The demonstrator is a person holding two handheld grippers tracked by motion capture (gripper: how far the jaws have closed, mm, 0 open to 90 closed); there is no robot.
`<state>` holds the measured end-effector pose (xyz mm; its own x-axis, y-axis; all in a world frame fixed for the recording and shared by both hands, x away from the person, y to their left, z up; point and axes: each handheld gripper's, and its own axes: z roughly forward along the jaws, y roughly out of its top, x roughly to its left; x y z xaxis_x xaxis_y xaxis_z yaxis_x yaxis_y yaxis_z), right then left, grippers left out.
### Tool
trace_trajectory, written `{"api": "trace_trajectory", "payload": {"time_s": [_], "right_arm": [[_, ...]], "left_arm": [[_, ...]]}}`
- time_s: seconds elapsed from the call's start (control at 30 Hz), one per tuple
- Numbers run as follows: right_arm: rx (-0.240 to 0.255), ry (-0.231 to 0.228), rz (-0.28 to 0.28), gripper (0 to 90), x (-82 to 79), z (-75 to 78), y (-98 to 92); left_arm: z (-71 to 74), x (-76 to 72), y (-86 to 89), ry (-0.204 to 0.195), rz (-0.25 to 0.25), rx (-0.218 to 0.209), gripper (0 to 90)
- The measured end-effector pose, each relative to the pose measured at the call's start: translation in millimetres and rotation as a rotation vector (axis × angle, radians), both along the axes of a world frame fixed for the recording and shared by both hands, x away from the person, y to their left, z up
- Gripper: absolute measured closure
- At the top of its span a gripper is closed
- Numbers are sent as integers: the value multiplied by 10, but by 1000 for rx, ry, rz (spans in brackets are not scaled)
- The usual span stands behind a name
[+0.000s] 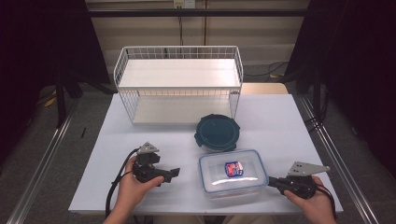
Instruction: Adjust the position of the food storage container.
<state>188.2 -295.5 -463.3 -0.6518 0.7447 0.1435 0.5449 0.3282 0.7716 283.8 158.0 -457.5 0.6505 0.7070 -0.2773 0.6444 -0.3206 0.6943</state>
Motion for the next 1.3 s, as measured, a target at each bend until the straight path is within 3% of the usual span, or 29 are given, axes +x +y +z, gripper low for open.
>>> {"api": "trace_trajectory", "payload": {"time_s": [0.2,0.27,0.5,0.6,0.7,0.93,1.03,1.07,1.3], "right_arm": [[2,1,21,900,-2,-3,83],[3,0,29,900,2,-5,119],[9,11,33,900,22,-15,166],[13,14,34,900,28,-21,190],[13,12,42,900,36,-25,230],[17,26,63,900,57,-33,352],[8,23,72,900,60,-33,381],[15,25,74,900,57,-31,404],[-4,6,105,897,55,-27,470]], "left_arm": [[15,-6,17,14,-1,-14,38],[22,-9,17,24,10,-43,38],[42,-39,16,51,5,-81,41],[47,-70,-18,77,-11,-113,41],[69,-96,-71,100,-22,-172,41],[67,-116,-71,159,-34,-230,49],[71,-121,-62,167,-33,-238,67],[80,-130,-59,172,-31,-265,82],[74,-141,-76,180,-34,-280,80]]}}
